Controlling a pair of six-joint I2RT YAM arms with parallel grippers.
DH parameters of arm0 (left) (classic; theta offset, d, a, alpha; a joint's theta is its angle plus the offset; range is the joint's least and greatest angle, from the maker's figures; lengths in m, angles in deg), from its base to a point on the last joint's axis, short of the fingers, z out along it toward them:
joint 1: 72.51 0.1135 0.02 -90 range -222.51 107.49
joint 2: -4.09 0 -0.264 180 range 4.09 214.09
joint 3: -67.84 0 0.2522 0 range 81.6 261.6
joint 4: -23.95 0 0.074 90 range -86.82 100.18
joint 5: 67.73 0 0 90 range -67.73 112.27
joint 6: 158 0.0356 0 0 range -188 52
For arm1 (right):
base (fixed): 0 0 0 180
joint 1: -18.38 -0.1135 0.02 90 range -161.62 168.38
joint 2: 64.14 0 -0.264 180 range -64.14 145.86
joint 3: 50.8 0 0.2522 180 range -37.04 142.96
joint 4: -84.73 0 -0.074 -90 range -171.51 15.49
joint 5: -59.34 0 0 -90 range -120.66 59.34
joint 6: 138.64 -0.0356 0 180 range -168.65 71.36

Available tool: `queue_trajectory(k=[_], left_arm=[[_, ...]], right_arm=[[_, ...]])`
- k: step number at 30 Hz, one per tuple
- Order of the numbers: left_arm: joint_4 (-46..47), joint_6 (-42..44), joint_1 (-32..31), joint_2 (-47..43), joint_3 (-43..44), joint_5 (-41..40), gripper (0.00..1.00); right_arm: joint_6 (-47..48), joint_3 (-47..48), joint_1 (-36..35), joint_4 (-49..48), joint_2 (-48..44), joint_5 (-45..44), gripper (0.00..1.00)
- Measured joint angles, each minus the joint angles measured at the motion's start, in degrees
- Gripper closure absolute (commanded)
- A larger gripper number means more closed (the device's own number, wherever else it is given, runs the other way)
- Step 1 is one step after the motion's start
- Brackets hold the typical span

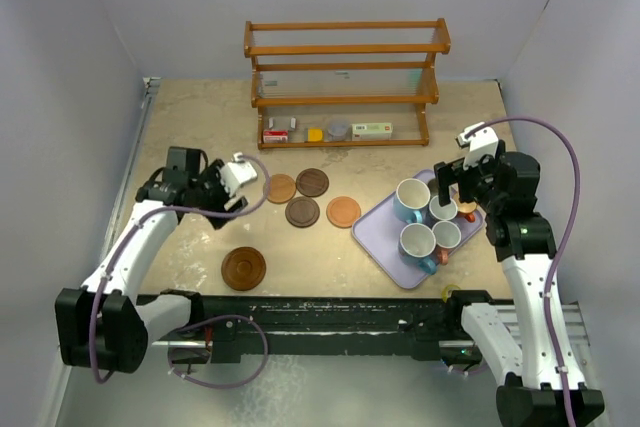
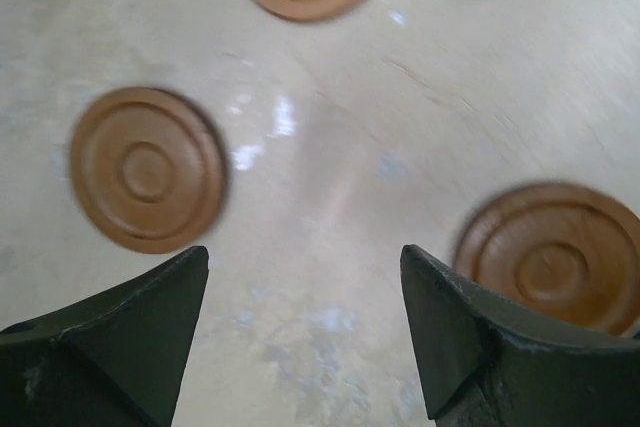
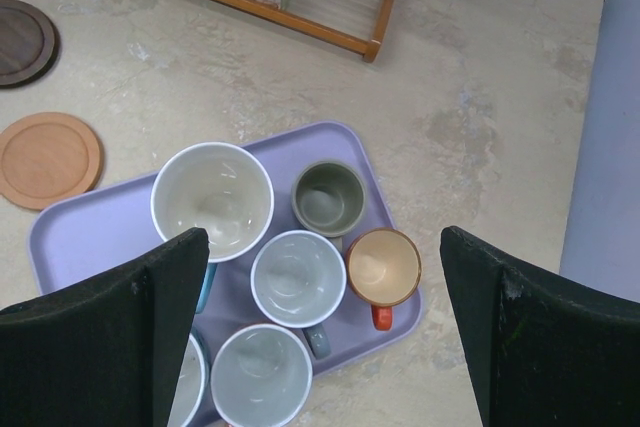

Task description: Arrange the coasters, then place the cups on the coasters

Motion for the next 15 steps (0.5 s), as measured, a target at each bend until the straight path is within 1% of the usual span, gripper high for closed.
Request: queue_trajectory(k=[4,7,10,15], left_arm=[[-7.0,6.8,-3.7,-3.1,-4.7,1.0,0.26],[-11.0,10.3,-6.8,-4.7,-8.0,1.0,0.26],[-12.7,12.3,-8.1,-5.2,-9.8,0.9,0.26],[-12.3,13.9,-9.4,-3.7,-10.8,0.5,0.26]], right_arm=[[0.0,0.0,0.0,0.0,-0.3,0.0,0.0],[0.1,0.0,0.0,0.1,-0.3,0.0,0.0],[0.4,0.0,0.0,0.1,-0.3,-0.1,0.0],[0.6,0.0,0.0,0.1,-0.3,-0.1,0.0]])
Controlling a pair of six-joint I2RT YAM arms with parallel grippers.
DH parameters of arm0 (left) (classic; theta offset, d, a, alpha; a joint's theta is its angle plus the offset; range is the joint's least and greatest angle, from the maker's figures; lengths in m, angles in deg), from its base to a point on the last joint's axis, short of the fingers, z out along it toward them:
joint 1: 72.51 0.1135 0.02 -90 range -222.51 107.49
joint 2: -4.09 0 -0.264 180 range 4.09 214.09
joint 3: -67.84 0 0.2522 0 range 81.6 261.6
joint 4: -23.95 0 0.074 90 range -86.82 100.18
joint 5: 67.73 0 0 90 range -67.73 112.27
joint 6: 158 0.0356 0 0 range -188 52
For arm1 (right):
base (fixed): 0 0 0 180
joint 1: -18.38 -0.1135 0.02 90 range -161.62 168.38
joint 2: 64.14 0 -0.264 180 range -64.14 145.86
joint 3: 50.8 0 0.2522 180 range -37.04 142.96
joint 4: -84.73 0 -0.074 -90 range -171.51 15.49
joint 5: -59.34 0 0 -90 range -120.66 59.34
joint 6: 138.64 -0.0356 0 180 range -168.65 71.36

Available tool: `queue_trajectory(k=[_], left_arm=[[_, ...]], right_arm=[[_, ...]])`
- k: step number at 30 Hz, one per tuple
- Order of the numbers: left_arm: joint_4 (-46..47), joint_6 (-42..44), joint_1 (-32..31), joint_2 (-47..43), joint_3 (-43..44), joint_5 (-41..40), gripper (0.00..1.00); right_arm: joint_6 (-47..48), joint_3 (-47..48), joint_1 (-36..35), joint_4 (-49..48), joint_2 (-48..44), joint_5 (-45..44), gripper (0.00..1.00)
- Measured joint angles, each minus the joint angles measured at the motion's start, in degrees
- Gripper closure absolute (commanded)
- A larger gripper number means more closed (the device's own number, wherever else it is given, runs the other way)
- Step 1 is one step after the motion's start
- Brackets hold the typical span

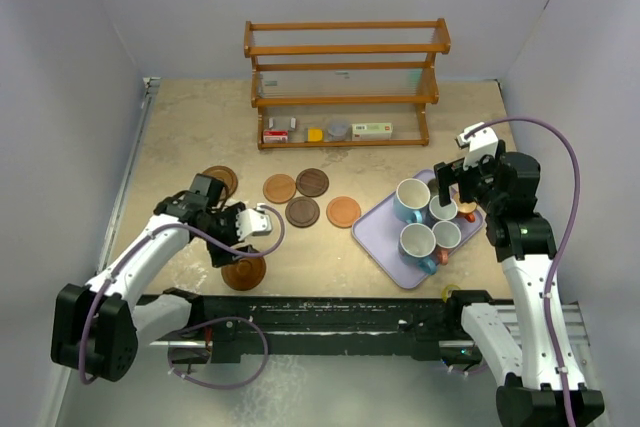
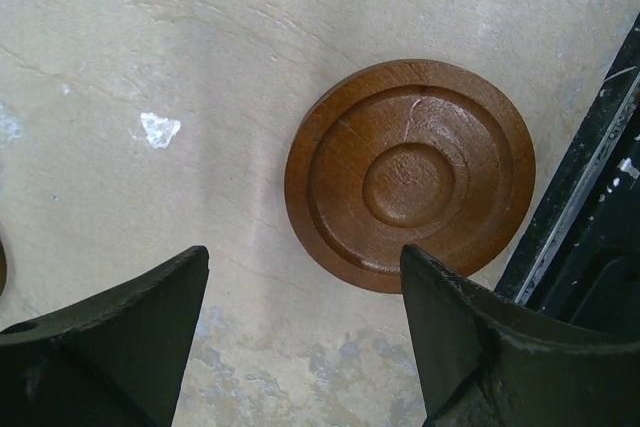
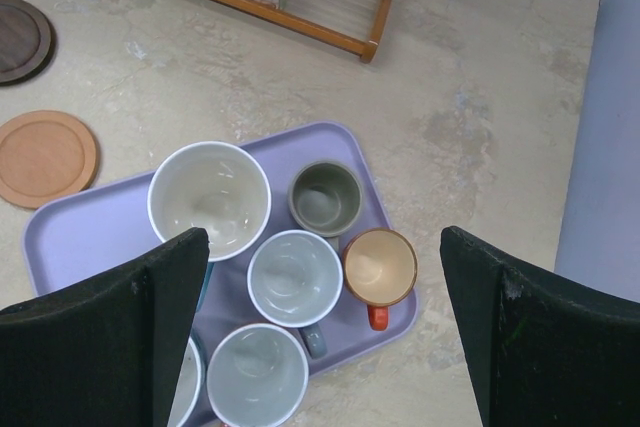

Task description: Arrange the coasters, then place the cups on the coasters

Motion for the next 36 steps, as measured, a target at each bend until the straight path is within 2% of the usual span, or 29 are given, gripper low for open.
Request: queue_trajectory(k=[11,16,22,31,36], left_arm=[[4.3,0.1,-4.6,4.7,-1.9,-2.7,0.26],[7.0,-0.5,-8.6,7.0,-2.4,-4.9,0.26],[8.9,-1.6,-12.3,9.0,-2.9,-7.1,0.31],[8.3,-3.0,-12.5,11.0,-1.8,-10.5,0.4],[8.5,-2.7,-7.4,11.5,-1.3,-11.4,0.44]], right_arm=[[0.3,-0.7,0.0,0.0,0.2,-0.3,0.0],[0.5,-0.7,0.0,0.0,0.2,-0.3,0.0],[0.6,-0.7,0.0,0.0,0.2,-0.3,0.0],[0.9,-0.7,0.0,0.0,0.2,-0.4,0.0],[1.0,-0.7,0.0,0.0,0.2,-0.4,0.0]])
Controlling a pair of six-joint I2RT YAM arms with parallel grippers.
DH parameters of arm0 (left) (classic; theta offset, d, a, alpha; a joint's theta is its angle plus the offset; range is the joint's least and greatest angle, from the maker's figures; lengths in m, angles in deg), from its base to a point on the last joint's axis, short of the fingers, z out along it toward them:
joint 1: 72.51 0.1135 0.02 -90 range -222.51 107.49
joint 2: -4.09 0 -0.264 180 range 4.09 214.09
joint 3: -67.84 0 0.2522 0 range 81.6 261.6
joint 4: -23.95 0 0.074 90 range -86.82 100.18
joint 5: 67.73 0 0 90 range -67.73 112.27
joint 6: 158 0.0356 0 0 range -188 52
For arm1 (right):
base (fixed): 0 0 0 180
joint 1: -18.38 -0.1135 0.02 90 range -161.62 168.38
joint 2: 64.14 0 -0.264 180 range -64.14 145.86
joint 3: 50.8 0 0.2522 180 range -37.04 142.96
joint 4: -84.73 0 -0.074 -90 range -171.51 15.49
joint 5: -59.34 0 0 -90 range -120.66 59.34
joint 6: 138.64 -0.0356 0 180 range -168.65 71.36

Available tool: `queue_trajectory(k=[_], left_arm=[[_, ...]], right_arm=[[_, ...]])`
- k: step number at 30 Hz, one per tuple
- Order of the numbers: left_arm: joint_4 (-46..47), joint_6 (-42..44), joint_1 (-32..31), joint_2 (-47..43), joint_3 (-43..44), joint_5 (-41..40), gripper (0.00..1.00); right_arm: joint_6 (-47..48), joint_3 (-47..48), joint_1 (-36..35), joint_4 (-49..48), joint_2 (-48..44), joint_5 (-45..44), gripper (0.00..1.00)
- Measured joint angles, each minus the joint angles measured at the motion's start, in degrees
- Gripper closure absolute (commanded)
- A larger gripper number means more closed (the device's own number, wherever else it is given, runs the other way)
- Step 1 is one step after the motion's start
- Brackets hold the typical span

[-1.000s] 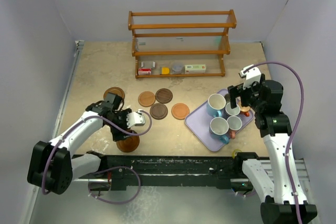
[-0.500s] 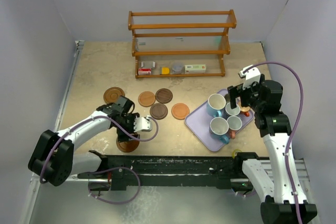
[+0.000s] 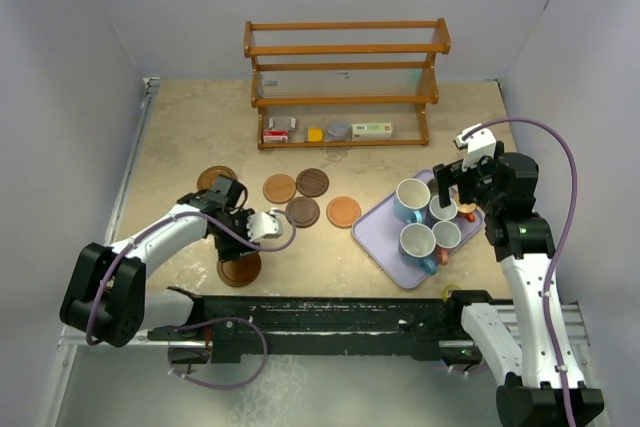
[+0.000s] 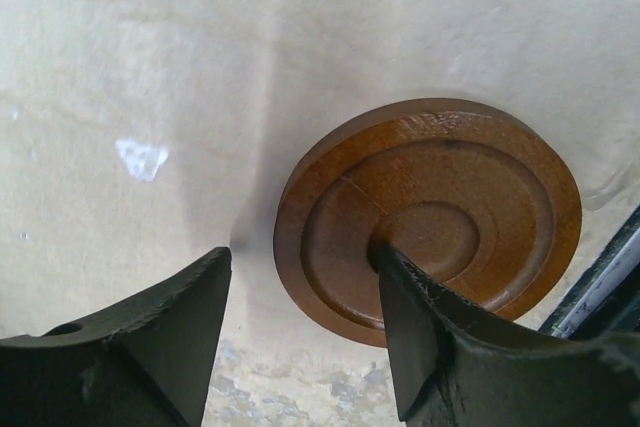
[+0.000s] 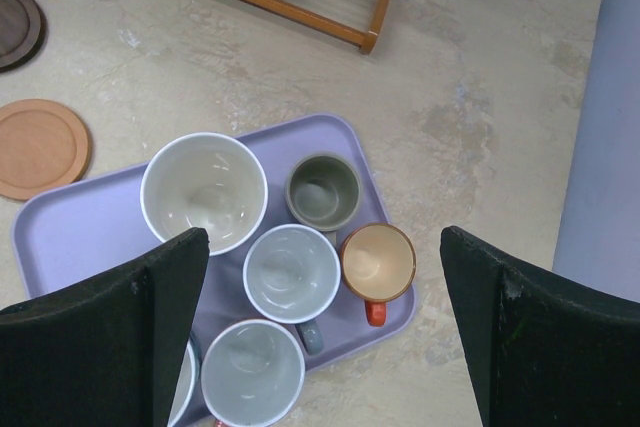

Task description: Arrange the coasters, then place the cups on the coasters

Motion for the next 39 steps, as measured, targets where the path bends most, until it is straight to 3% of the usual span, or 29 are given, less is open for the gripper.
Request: queue_trajectory(k=[18,39], left_arm=[[6.7,5.0,18.6,4.2,3.0,-6.6,0.46],[6.8,0.5,20.1,10.3,8.3,-8.0,0.46]], right_arm=[[0.2,0.0,0.0,0.3,0.7,0.0,0.0],[0.4,0.0,0.0,0.4,1.2,0.0,0.0]])
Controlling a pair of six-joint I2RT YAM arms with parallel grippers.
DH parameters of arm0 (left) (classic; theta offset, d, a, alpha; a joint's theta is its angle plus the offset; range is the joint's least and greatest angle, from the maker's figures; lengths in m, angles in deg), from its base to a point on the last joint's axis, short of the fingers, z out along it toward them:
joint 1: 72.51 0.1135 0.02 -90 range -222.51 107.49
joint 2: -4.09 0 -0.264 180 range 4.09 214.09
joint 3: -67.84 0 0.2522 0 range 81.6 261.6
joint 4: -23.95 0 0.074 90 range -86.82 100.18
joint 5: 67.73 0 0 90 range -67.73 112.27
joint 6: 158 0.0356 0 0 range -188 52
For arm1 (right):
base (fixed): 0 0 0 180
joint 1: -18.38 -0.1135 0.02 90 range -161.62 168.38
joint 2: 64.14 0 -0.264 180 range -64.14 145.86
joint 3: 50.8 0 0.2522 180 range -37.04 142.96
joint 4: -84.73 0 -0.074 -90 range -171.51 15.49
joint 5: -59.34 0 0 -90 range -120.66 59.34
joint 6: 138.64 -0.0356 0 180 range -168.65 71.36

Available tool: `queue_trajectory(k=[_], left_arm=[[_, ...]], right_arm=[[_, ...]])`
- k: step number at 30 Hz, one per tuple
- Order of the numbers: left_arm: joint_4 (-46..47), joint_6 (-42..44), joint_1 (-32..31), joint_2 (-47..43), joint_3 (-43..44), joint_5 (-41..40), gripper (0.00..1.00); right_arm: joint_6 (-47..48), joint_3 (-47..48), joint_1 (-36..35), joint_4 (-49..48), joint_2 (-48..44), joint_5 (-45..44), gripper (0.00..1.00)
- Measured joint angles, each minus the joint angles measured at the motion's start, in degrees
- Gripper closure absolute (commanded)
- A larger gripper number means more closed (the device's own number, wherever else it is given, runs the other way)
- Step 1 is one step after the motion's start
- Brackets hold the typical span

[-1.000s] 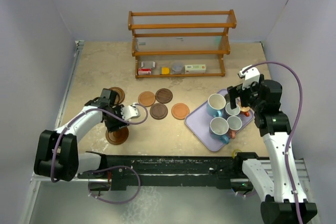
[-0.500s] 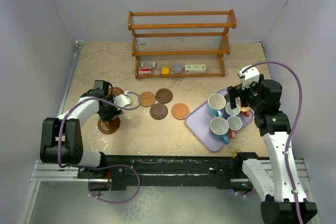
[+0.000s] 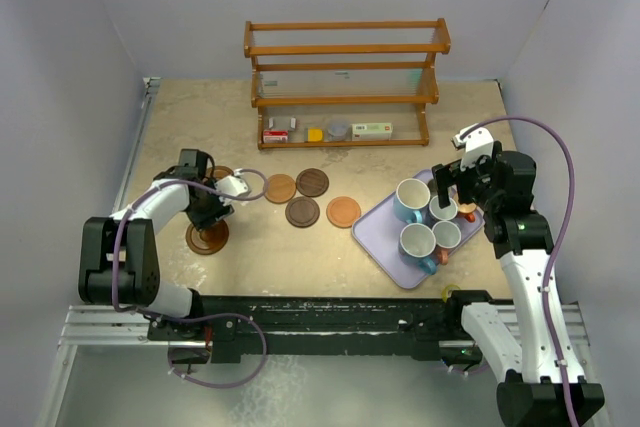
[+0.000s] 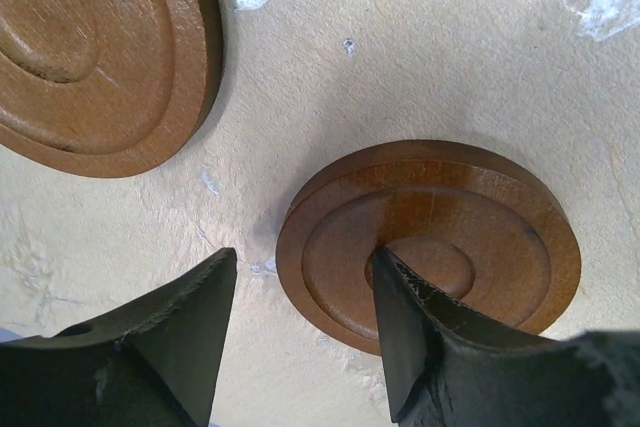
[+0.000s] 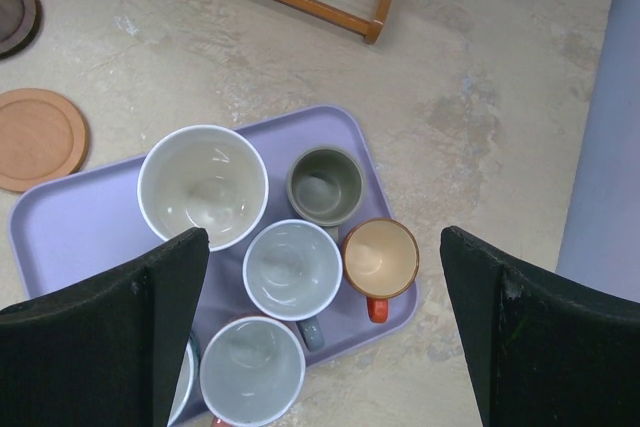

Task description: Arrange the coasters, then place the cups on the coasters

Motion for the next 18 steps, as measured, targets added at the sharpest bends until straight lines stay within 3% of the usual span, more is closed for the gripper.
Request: queue_trajectory(k=[11,18], left_arm=[[-0.6,-3.2,0.4,1.2,1.2,0.3,0.45],[6.3,-4.9,0.5,2.8,2.4,3.1,0.45]], right_arm=[[0.0,0.0,0.0,0.1,0.0,0.1,0.0],[0.0,0.0,0.0,0.2,0.0,0.2,0.0]])
